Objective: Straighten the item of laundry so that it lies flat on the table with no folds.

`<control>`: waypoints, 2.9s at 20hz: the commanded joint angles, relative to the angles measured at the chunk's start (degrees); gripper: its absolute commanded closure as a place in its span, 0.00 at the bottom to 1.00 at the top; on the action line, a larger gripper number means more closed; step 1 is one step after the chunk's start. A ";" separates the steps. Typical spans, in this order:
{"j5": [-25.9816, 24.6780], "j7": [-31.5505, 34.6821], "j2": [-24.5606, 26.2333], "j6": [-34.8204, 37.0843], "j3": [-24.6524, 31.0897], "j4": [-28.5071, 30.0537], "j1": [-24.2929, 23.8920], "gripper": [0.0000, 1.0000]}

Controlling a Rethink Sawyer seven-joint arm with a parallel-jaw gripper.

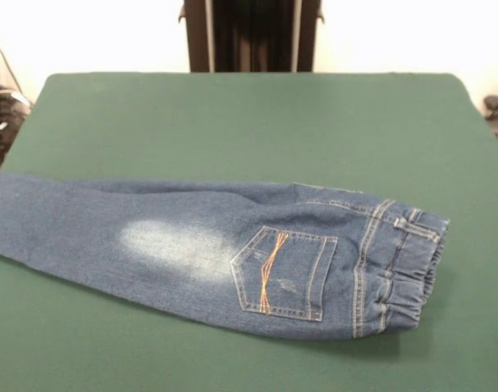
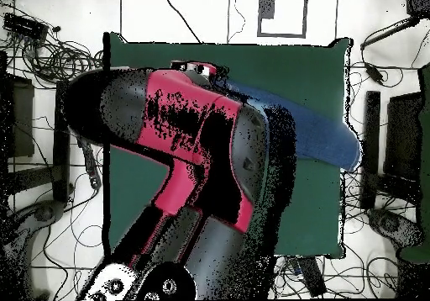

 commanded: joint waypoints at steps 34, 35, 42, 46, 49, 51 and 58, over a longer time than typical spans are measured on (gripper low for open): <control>-3.45 -4.09 3.62 -14.44 18.06 13.61 -8.42 0.00; -3.76 -6.09 2.63 -14.62 19.04 14.37 -9.38 0.00; -6.62 -11.26 -1.43 -17.44 24.43 17.51 -13.89 0.00; -8.51 -10.31 -2.19 -18.10 26.40 17.66 -15.18 0.00; -10.07 -7.79 -0.88 -16.85 26.23 15.50 -14.59 0.00; -11.09 -6.51 0.04 -15.80 25.93 14.01 -14.09 0.00; -11.16 -0.79 2.12 -16.23 25.57 12.20 -13.17 0.00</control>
